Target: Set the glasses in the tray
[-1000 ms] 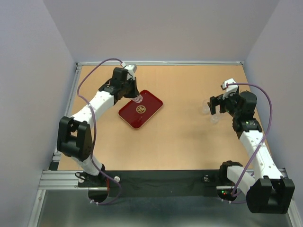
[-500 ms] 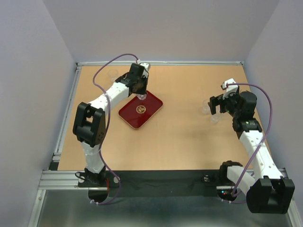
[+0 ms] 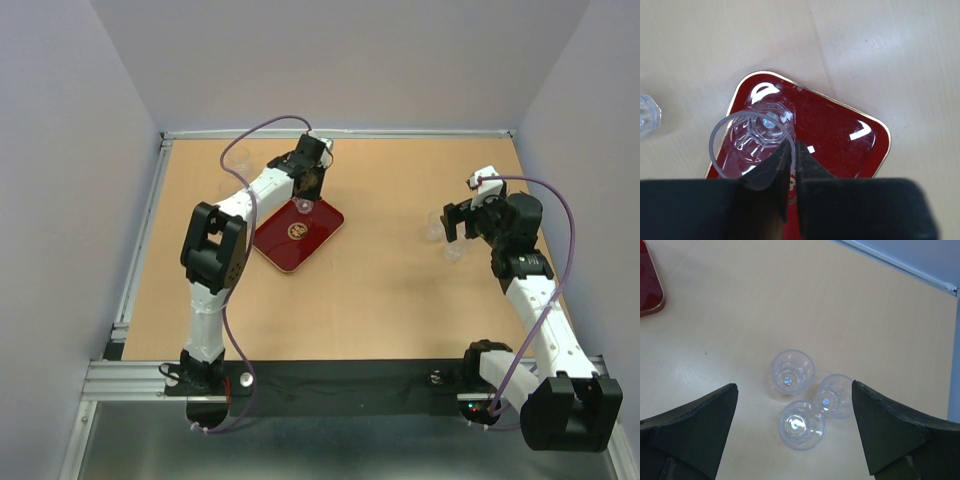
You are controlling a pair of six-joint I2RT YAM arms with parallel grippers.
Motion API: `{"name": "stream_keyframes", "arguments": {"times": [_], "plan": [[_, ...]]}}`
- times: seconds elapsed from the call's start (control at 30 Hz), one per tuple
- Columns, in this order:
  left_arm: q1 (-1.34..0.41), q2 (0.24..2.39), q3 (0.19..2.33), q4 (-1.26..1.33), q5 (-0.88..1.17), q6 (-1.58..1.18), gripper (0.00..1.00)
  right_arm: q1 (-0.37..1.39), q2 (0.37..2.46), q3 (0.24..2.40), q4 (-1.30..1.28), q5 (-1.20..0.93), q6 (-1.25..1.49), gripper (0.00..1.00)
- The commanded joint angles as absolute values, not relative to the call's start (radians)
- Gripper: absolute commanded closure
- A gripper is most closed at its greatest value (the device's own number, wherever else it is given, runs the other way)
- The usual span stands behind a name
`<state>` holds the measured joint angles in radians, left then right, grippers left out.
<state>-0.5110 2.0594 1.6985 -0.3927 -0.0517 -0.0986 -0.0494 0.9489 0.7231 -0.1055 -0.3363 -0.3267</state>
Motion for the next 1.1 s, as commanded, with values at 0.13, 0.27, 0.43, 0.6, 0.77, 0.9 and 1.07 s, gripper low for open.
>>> {"name": "stream_keyframes", "arguments": {"times": [0.13, 0.27, 0.43, 0.6, 0.77, 0.9, 1.07], "plan": [[-0.534, 2.063, 1.809, -0.426, -0.118, -0.081, 0.48, -0.049, 0.945, 0.718, -0.092, -0.314, -0.350, 0.00], [-0.538, 2.023, 1.825, -0.420, -0.117, -0.078, 0.41, -0.049, 0.945, 0.716, -0.092, -0.305, -0.354, 0.00], [-0.540, 1.869, 1.754, -0.359, -0.097, -0.068, 0.35, -0.049, 0.953, 0.707, -0.092, -0.292, -0.385, 0.00], [-0.540, 1.672, 1.579, -0.279, -0.072, -0.052, 0.27, -0.051, 0.968, 0.704, -0.094, -0.284, -0.373, 0.00], [-0.531, 1.381, 1.323, -0.149, -0.106, -0.058, 0.17, -0.066, 1.020, 0.756, -0.156, -0.261, -0.302, 0.00], [-0.517, 1.151, 1.105, -0.075, -0.158, -0.035, 0.12, -0.069, 1.133, 0.836, -0.277, -0.262, -0.285, 0.00], [-0.515, 1.006, 0.948, -0.005, -0.218, 0.018, 0.11, -0.071, 1.189, 0.902, -0.368, -0.299, -0.265, 0.00]]}}
